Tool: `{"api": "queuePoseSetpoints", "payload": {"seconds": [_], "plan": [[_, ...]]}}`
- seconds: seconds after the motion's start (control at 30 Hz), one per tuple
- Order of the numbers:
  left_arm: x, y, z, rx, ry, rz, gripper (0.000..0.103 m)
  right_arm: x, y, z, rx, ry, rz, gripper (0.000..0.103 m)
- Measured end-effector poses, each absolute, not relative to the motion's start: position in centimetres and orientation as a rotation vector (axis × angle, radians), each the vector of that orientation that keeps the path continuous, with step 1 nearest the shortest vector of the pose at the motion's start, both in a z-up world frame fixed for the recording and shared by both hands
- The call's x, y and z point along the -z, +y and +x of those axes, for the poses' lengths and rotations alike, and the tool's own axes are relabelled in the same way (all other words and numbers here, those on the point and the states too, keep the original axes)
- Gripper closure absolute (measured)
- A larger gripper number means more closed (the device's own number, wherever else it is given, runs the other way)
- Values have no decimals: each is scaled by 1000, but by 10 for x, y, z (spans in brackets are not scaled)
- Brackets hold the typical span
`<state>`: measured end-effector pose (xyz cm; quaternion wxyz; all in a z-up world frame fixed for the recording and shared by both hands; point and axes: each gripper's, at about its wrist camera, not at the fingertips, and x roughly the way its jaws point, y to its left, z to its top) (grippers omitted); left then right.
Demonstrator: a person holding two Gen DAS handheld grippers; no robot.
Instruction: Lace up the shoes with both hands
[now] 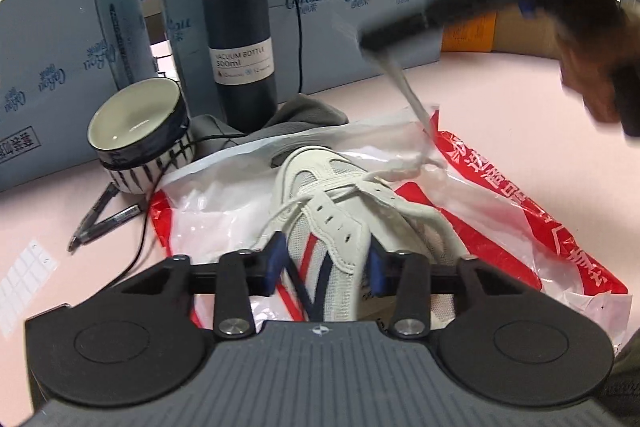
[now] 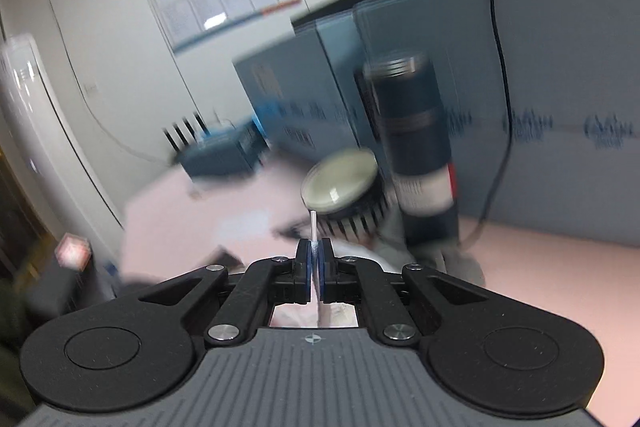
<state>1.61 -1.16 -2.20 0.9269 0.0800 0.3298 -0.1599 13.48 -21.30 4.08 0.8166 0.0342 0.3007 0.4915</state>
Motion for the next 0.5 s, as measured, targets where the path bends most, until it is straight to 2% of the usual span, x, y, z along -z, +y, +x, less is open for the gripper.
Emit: {"api": "queuePoseSetpoints", "payload": {"seconds": [0.17,0.2,0.23,0.37,0.5], "plan": [[22,-13,18,324,661,153,70,-2,-209,113,-1041,688,26,99],[22,-13,16,329,653,153,73,5,-208,109,-1039,696,15,99],[21,-11,16,331,652,135,82,11,-207,105,-1040,702,8,99],[18,-4,17,338,644,63,84,22,-200,99,-1052,709,-6,99],[25,31,27,346,684,-286,84,28,-197,101,-1048,714,23,99]]}}
